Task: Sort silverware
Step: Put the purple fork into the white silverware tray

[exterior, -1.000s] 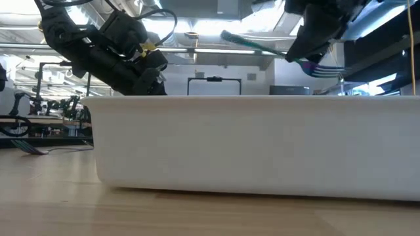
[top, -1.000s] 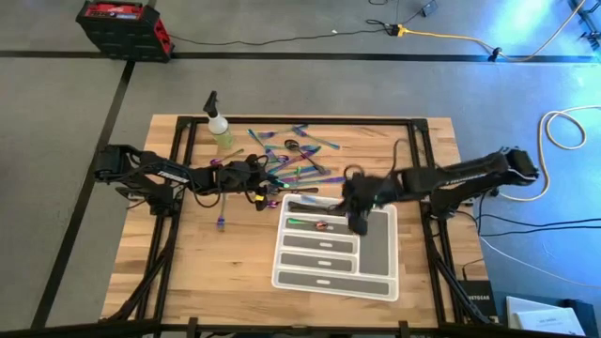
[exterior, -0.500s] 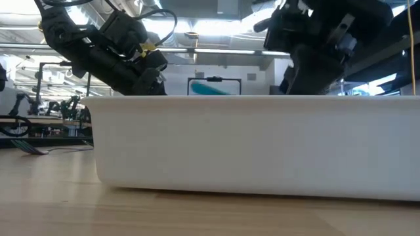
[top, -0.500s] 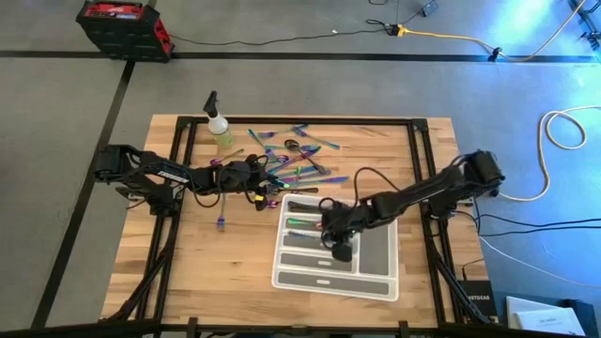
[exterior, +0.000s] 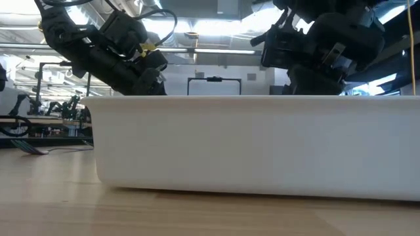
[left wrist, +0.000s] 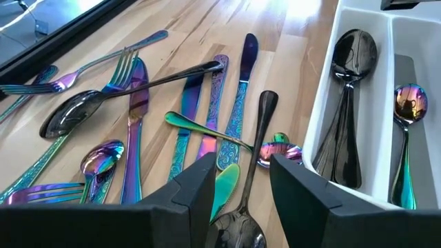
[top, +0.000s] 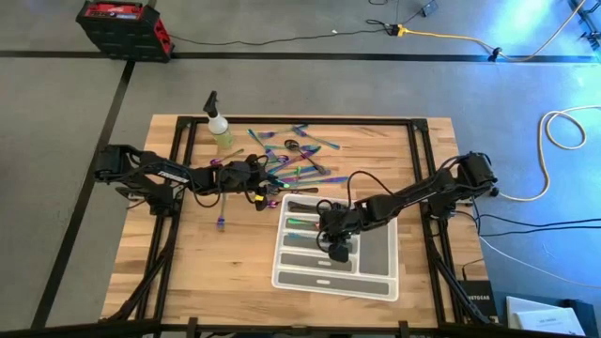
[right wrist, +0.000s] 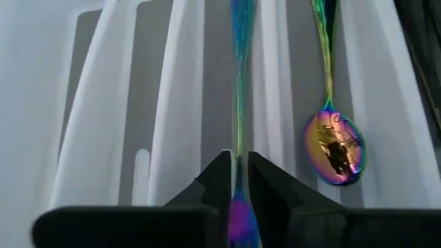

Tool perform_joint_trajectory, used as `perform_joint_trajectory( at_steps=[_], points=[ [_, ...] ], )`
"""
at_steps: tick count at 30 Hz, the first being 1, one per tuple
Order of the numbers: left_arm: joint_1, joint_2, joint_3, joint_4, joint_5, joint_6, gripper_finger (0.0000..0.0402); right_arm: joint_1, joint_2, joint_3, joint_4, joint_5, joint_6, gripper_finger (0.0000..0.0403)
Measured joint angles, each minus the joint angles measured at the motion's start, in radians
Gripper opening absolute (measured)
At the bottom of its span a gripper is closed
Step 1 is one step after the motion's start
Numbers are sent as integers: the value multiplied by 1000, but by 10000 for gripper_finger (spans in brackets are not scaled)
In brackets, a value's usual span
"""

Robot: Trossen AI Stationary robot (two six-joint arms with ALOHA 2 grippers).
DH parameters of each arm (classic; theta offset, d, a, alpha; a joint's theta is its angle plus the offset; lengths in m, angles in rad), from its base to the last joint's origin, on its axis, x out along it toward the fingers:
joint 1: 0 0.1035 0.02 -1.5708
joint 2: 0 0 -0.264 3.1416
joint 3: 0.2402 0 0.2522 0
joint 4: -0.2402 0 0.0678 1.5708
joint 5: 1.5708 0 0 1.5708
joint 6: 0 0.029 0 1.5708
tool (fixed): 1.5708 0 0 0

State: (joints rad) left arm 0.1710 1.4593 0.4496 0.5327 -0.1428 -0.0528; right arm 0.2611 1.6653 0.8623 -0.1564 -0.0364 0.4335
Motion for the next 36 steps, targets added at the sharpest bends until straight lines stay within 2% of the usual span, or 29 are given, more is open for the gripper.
perform_joint_trajectory(
  at_steps=[6, 10, 12, 17, 19, 21, 26, 30, 32, 36],
  points=[
    [0, 0, 0, 0, 0, 0, 123, 0, -6, 9, -11, -9, -10, 77],
    [0, 0, 0, 0, 0, 0, 123, -3, -53, 87, -43, 27, -149, 87],
    [0, 0, 0, -1, 0, -1, 123, -15, -84, 138, -67, 108, -255, 87],
    [0, 0, 0, -1, 0, -3, 123, -127, -144, 232, -78, 495, -438, 88],
    [0, 0, 0, -1, 0, -3, 123, -217, -146, 264, -79, 520, -506, 88],
    [0, 0, 0, -1, -3, -1, 123, -330, -137, 291, -74, 462, -519, 88],
    [0, 0, 0, 0, -4, 0, 123, -609, -37, 375, -62, 120, -560, 74],
    [0, 0, 0, -1, -6, 15, 123, -761, 115, 507, -209, -37, -657, 58],
    [0, 0, 0, 1, -7, 20, 123, -806, 217, 608, -335, -74, -696, 55],
    [0, 0, 0, 1, -7, 8, 123, -839, 406, 825, -553, -27, -757, 53]
  ],
)
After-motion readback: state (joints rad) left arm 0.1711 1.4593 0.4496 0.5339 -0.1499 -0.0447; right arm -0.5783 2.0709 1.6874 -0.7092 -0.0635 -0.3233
